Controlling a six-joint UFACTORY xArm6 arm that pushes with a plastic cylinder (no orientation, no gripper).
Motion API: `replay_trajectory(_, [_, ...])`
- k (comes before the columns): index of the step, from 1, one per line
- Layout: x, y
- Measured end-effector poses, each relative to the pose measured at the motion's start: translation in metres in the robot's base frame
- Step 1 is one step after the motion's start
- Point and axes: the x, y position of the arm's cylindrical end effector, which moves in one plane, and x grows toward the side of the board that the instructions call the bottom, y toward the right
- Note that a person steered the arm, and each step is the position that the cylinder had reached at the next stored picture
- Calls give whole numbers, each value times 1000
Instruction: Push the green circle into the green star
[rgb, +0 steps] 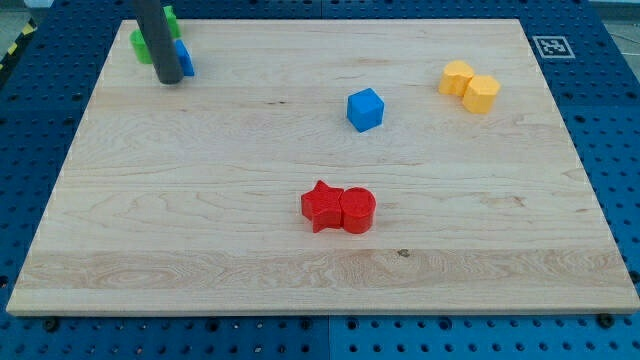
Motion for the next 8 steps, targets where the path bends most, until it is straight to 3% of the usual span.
replay_trajectory(3, [-23,-57])
replay_trajectory(7, [-16,-28])
replay_trajectory(8, [-25,-46])
